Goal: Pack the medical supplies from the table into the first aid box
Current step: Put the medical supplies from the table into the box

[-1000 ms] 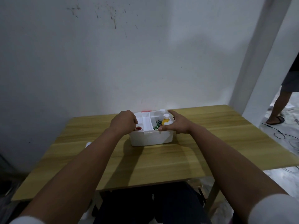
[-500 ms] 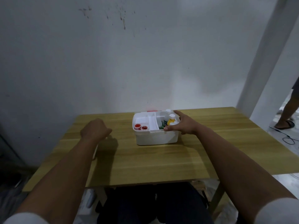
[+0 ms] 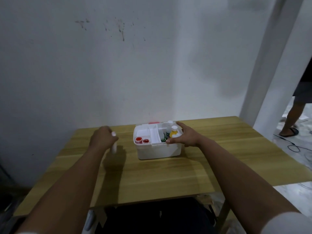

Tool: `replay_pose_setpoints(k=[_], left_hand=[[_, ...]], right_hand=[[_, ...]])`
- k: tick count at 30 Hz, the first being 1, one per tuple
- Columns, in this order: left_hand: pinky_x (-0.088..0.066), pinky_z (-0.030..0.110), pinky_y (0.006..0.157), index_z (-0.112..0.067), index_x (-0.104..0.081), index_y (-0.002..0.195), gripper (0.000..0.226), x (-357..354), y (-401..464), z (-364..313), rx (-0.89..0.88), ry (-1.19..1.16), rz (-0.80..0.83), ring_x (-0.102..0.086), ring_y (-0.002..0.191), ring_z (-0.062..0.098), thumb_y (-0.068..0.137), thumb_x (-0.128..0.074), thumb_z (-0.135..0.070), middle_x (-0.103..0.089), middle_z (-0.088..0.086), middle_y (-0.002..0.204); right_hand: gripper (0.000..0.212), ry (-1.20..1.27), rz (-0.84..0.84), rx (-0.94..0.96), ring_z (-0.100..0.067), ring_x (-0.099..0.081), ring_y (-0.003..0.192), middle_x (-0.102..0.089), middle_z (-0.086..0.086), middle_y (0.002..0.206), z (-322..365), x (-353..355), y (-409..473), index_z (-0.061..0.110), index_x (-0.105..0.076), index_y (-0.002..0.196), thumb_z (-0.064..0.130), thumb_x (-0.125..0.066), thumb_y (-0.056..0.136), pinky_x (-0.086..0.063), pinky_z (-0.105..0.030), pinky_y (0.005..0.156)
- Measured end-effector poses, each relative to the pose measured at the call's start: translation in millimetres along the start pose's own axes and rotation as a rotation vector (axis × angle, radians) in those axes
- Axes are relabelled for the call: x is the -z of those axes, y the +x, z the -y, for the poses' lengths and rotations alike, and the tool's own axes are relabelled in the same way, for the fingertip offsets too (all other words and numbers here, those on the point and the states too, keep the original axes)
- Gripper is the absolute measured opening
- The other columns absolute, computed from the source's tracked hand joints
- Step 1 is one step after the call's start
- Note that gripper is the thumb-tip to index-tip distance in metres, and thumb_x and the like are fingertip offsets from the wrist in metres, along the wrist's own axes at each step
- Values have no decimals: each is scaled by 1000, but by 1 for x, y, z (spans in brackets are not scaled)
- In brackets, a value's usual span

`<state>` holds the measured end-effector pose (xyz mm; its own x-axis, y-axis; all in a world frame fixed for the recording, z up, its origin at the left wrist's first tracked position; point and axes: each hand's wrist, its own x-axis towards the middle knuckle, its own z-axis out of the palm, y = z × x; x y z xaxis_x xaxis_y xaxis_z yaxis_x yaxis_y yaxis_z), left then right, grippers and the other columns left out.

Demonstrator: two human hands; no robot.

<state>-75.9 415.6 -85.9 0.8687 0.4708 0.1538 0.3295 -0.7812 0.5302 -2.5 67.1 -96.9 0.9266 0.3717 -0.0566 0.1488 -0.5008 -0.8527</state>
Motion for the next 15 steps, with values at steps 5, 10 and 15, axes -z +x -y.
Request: replay_pose_setpoints(k=[5,10,15], left_hand=[[-59,38,85,-12,-78,105,30,-4,5,-92,-111,-215,68,-72,93,28,81,-83,-29,-75,9,101],[-58,34,72,-6,-73,95,36,-35,1,-138,-160,-73,204,-73,85,29,78,-86,-35,-74,9,91],[-42,28,58,-16,-56,79,36,-57,-1,-141,-182,24,138,-62,75,23,86,-78,-43,-63,4,81]], right_hand=[[112,-21,-14,-8,-16,-57,116,-57,13,130,-2,-1,1,31,-37,152,50,-96,59,-50,-21,65],[102,-17,3,5,-9,-62,107,-60,13,124,-3,3,0,31,-41,148,44,-95,62,-51,-21,68],[118,-47,2,-2,-20,-58,119,-56,6,136,-5,3,3,30,-33,155,54,-95,57,-58,-32,80]])
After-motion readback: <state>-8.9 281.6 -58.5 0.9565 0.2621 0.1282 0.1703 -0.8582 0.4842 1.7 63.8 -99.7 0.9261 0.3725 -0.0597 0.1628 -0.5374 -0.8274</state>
